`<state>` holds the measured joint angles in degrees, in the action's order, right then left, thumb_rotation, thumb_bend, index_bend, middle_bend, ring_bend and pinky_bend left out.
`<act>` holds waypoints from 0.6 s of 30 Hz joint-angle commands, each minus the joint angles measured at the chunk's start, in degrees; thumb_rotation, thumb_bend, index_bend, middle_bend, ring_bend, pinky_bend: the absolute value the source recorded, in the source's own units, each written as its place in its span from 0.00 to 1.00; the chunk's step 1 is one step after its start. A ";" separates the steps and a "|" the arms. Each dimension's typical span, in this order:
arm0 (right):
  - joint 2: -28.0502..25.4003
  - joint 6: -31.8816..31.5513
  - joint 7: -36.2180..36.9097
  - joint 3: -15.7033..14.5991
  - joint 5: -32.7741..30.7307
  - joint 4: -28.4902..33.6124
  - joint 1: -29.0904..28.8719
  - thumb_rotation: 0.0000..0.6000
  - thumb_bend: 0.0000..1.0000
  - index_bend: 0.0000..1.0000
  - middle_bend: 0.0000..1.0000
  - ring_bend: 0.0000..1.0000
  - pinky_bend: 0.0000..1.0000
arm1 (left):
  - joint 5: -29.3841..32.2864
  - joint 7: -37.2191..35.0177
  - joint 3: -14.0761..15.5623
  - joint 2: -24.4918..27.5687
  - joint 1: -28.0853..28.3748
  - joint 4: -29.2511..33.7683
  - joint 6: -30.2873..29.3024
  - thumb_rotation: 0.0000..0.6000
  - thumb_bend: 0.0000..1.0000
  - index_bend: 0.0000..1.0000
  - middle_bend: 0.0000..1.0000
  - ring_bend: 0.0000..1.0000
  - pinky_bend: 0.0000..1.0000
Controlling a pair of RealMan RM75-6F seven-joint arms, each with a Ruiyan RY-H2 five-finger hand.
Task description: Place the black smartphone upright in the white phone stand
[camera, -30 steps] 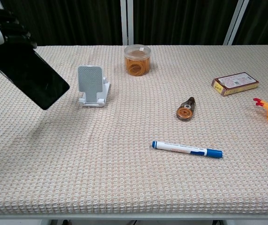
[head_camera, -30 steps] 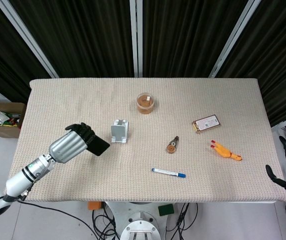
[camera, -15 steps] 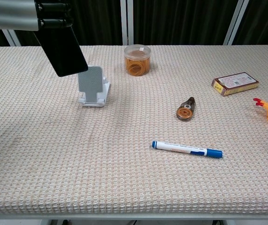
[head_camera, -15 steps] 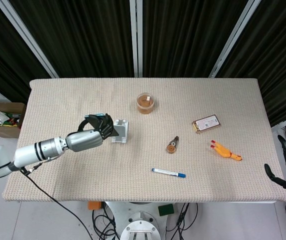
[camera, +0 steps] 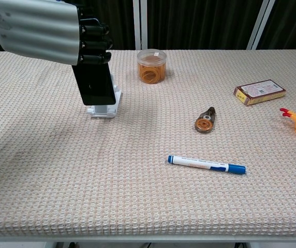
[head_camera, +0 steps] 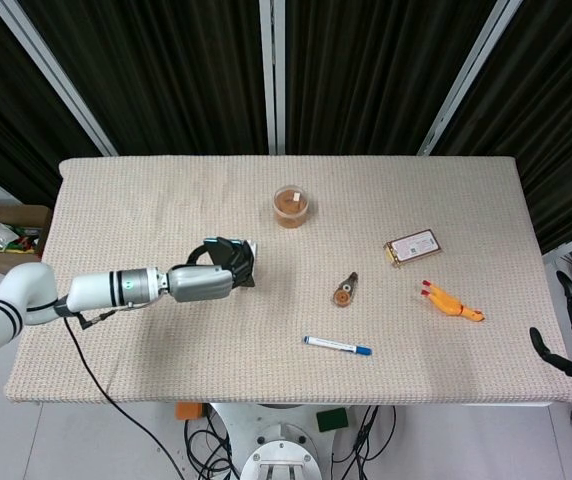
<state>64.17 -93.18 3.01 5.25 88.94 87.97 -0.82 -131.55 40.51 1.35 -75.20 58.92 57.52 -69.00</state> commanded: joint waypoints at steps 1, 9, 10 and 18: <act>0.28 0.17 0.39 -0.01 -0.33 -0.45 0.06 0.93 0.33 0.00 0.00 0.00 0.00 | 0.16 -1.09 0.63 -0.85 1.01 -1.55 0.30 1.00 0.33 0.73 0.75 0.56 0.59; 0.73 0.14 1.08 0.11 -0.66 -1.39 0.15 0.93 0.33 0.00 0.00 0.00 0.00 | 0.51 -3.20 2.23 -2.70 3.29 -4.91 1.36 1.00 0.34 0.73 0.75 0.56 0.59; 0.77 0.15 1.13 0.11 -0.70 -1.47 0.16 0.93 0.33 0.00 0.00 0.00 0.00 | 0.70 -3.38 2.29 -2.96 3.45 -5.34 1.33 1.00 0.34 0.74 0.75 0.56 0.59; 0.95 0.61 1.87 0.16 -1.18 -2.12 0.15 0.93 0.33 0.00 0.00 0.00 0.00 | 1.54 -4.97 3.77 -5.13 4.34 -8.29 0.61 1.00 0.34 0.74 0.74 0.56 0.58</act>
<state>65.11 -92.58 4.86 5.41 87.74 85.87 -0.66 -130.41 35.74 5.05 -79.92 63.21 49.68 -68.22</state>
